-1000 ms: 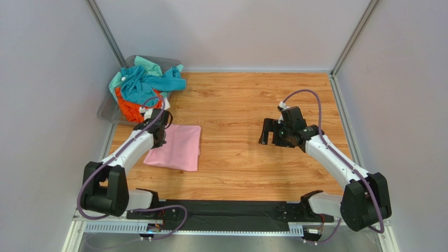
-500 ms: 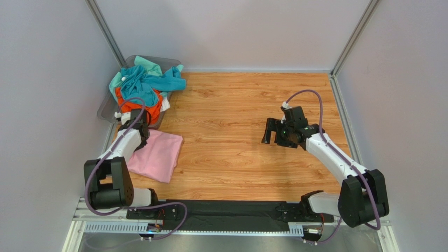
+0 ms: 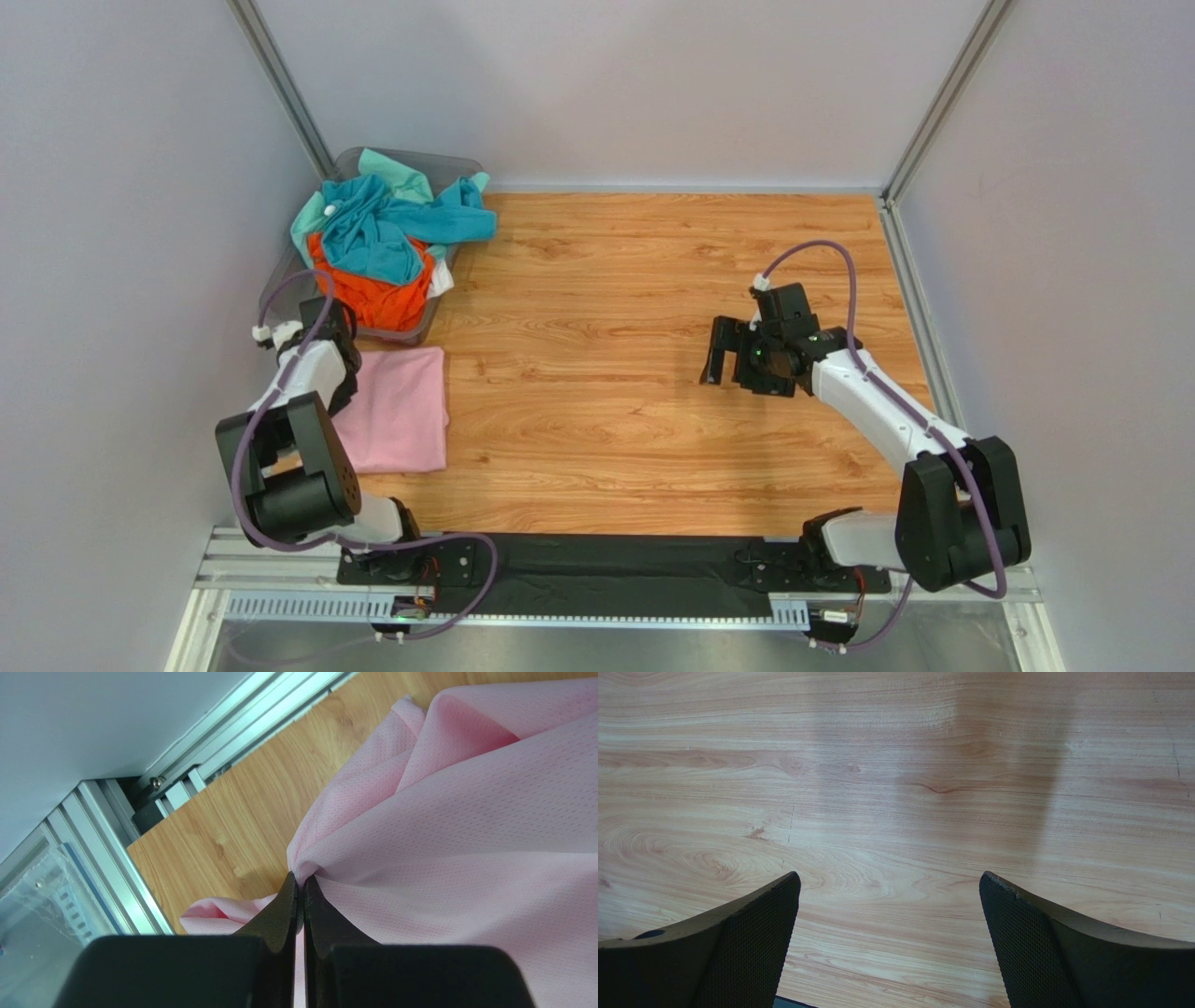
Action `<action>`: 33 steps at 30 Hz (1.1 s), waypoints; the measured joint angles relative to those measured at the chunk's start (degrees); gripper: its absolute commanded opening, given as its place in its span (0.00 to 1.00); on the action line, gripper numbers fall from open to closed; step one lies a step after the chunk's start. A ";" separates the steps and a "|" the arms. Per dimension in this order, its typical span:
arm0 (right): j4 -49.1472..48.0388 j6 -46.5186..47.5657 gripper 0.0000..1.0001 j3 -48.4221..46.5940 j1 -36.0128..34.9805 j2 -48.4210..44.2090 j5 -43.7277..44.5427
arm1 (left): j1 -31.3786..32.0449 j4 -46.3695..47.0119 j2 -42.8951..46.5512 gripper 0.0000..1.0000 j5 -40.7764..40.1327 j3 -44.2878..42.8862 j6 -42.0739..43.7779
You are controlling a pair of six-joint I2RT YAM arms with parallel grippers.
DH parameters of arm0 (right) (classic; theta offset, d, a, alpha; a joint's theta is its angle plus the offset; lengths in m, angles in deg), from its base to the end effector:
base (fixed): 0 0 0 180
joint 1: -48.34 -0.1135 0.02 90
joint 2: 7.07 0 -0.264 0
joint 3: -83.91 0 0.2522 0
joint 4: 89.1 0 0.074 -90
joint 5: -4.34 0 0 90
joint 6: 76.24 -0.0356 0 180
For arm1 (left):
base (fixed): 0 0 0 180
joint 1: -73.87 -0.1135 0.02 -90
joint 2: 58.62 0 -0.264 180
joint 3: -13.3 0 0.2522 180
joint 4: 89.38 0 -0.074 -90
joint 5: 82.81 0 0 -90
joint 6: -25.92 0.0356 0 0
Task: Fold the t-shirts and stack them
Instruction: Neatly place the folded tshirt to the corner, then reset both grippers
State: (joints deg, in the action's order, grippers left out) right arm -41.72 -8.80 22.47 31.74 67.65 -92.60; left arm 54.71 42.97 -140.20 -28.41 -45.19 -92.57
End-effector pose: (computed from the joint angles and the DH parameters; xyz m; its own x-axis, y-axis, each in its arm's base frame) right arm 0.2378 0.0754 0.2149 -0.9020 0.1285 -0.4121 0.0062 0.9584 0.2853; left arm 0.2268 0.1007 0.1786 -0.5699 -0.6086 -0.5520 -0.8193 0.4719 0.3257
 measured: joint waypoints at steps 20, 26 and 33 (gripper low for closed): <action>0.24 0.37 1.00 -0.04 0.31 1.42 1.44 | -1.99 -7.08 -1.25 1.00 -1.18 -10.43 -7.17; 0.46 0.35 1.00 0.02 0.28 -1.07 1.84 | -1.07 -6.80 13.33 1.00 14.16 -10.40 -8.20; 1.90 0.13 1.00 0.57 0.28 -9.97 4.13 | 22.51 -0.42 24.20 1.00 26.16 -9.90 -7.80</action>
State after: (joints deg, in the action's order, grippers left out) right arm -39.81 -8.67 23.03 32.02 57.69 -88.47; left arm 77.22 42.56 -116.00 -2.24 -55.09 -100.38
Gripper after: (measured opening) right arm 0.998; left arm 0.993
